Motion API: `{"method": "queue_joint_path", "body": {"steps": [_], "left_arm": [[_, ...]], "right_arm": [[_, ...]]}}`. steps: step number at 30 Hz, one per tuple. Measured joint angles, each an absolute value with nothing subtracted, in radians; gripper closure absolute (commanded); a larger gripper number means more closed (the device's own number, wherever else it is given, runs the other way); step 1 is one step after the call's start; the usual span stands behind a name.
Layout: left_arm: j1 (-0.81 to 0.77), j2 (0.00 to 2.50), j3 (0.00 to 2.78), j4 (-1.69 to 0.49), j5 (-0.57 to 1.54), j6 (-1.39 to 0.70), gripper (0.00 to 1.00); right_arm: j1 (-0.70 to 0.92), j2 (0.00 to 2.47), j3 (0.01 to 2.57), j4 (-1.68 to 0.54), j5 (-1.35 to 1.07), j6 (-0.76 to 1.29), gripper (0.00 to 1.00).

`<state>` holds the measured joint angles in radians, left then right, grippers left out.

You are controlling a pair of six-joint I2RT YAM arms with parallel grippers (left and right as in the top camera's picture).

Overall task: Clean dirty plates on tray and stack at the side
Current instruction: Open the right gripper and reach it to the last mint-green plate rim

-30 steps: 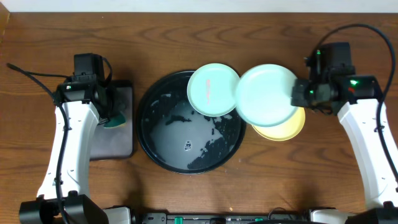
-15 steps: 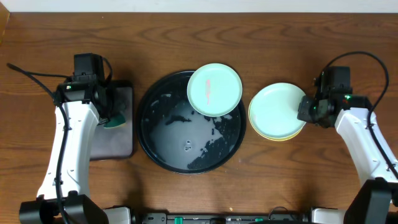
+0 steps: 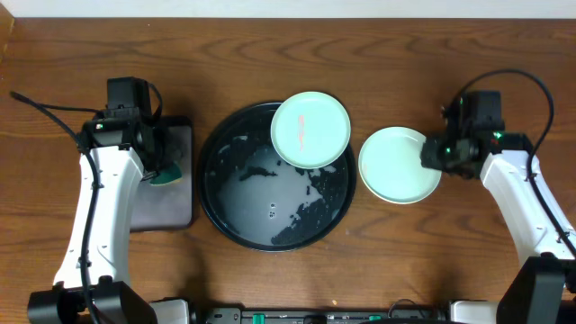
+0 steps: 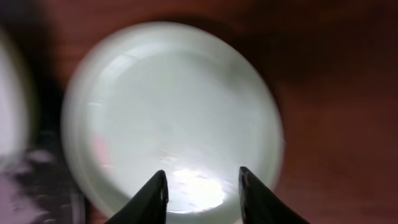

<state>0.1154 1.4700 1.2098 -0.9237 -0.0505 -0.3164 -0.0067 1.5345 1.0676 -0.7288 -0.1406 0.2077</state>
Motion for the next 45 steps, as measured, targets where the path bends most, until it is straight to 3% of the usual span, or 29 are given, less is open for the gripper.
{"method": "queue_joint_path", "body": {"steps": [6, 13, 22, 30, 45], "left_arm": [[0.115, 1.47, 1.21, -0.924, -0.05, -0.316, 0.92], [0.115, 1.47, 1.21, -0.923, -0.051, -0.316, 0.93], [0.115, 1.47, 1.21, -0.924, -0.051, -0.316, 0.93], [0.115, 1.47, 1.21, -0.924, -0.051, -0.316, 0.93], [0.115, 1.47, 1.21, -0.924, -0.051, -0.316, 0.92]], "right_arm": [[0.095, 1.621, 1.32, -0.809, -0.19, 0.182, 0.57], [0.187, 1.905, 1.625, -0.915, -0.263, 0.117, 0.55], [0.237, 2.106, 1.676, -0.854, -0.341, 0.084, 0.55], [0.256, 2.16, 1.677, -0.801, -0.338, 0.07, 0.71], [0.274, 2.195, 1.682, -0.788, -0.297, 0.069, 0.87]]}}
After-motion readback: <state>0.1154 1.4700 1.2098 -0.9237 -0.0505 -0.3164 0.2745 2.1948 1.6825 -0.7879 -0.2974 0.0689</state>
